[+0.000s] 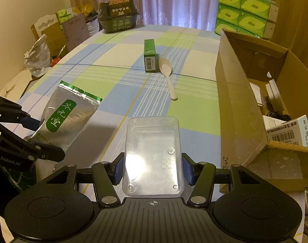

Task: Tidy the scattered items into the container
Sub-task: 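Carry the plastic tray and foil bag over the cardboard box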

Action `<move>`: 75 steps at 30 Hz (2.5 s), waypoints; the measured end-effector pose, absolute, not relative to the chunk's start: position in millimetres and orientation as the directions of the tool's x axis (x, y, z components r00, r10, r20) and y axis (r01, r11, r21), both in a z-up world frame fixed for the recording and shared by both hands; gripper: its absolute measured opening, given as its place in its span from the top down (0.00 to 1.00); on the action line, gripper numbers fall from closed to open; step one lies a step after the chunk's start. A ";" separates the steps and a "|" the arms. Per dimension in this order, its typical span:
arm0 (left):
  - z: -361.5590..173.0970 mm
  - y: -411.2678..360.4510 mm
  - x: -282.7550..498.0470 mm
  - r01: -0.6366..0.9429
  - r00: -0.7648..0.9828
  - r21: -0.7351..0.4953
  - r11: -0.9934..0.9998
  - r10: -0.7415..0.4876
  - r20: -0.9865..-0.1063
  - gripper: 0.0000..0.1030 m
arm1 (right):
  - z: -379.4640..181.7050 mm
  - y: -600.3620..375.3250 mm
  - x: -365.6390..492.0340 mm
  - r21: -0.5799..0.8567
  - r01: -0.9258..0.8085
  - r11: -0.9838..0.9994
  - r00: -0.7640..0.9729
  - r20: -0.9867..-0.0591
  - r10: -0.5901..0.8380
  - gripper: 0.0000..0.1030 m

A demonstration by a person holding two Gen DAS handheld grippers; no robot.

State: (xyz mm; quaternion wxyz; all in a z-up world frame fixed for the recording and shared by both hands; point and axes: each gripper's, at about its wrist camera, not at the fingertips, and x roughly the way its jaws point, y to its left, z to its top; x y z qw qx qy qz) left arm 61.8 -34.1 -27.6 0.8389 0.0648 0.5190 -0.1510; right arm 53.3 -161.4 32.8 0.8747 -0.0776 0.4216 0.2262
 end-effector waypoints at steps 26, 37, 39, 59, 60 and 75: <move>11.3 -64.9 52.8 0.376 0.466 -0.036 0.926 -0.223 -0.856 0.46 | 69.9 -188.3 32.7 0.051 -0.424 0.904 0.621 -0.710 0.332 0.43; 35.3 -85.8 64.8 0.411 0.496 -0.038 0.911 -0.258 -0.829 0.46 | 97.2 -202.8 35.4 0.048 -0.405 0.913 0.669 -0.664 0.332 0.43; 38.9 -91.3 67.4 0.420 0.500 -0.036 0.907 -0.264 -0.825 0.46 | 102.1 -208.2 37.2 0.050 -0.395 0.917 0.679 -0.657 0.329 0.43; 88.3 -191.8 110.6 0.543 0.516 -0.055 0.838 -0.384 -0.765 0.46 | 139.4 -282.6 70.9 0.007 -0.287 0.958 0.762 -0.605 0.233 0.43; 89.3 -196.5 112.6 0.548 0.515 -0.055 0.835 -0.389 -0.764 0.46 | 140.3 -286.8 72.5 0.004 -0.282 0.959 0.765 -0.603 0.227 0.43; 92.2 -239.2 142.3 0.558 0.506 -0.104 0.823 -0.438 -0.743 0.46 | 141.5 -333.9 98.8 -0.001 -0.202 0.979 0.777 -0.608 0.160 0.43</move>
